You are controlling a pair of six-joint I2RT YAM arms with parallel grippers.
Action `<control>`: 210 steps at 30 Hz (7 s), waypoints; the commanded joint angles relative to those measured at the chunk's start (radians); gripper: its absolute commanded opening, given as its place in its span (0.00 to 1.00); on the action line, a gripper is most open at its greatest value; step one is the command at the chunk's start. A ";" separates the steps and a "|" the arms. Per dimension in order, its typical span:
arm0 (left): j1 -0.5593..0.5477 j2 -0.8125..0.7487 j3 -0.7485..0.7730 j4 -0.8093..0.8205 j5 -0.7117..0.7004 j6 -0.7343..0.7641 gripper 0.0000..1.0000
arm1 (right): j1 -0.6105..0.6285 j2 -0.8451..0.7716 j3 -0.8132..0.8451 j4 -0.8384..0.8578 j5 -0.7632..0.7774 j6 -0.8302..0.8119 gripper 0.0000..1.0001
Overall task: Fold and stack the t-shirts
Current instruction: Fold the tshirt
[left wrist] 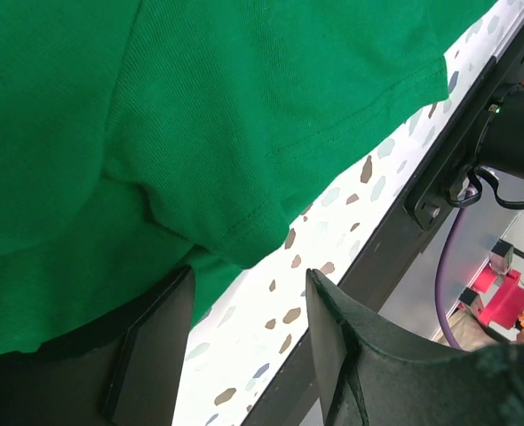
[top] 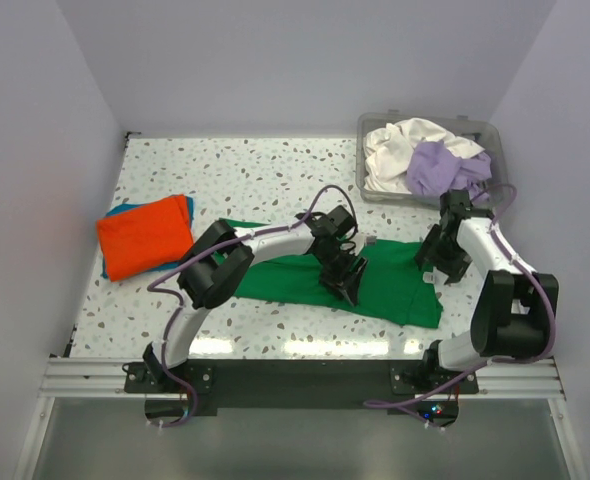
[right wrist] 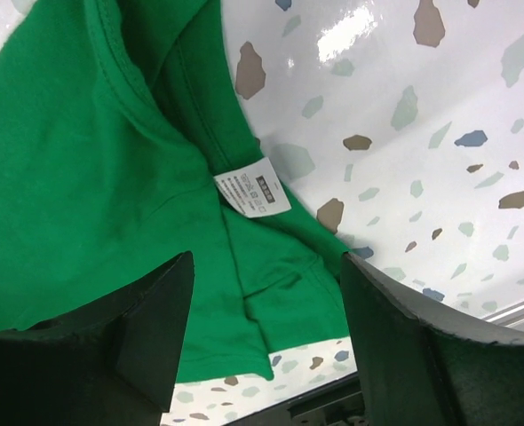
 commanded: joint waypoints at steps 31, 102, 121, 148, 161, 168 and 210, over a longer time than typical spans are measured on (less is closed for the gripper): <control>0.003 0.068 0.132 -0.030 -0.037 -0.024 0.47 | 0.205 -0.178 -0.255 -0.045 -0.212 0.117 0.45; 0.083 -0.104 0.032 -0.142 -0.202 -0.026 0.00 | 0.265 -0.152 -0.239 -0.073 -0.418 0.100 0.00; 0.295 -0.212 -0.003 -0.119 -0.281 0.007 0.53 | 0.051 0.023 0.168 -0.040 -0.113 -0.015 0.62; 0.653 -0.111 -0.222 0.126 -0.396 0.076 0.52 | -0.055 0.373 0.251 0.157 0.021 -0.046 0.11; 0.681 -0.050 -0.184 0.166 -0.398 0.073 0.52 | -0.078 0.379 0.266 0.113 0.165 -0.089 0.33; 0.678 -0.079 -0.175 0.189 -0.329 0.096 0.52 | -0.083 0.329 0.297 0.079 0.160 -0.115 0.56; 0.672 -0.170 -0.184 0.153 -0.298 0.112 0.53 | -0.082 0.330 0.200 0.145 -0.081 -0.150 0.19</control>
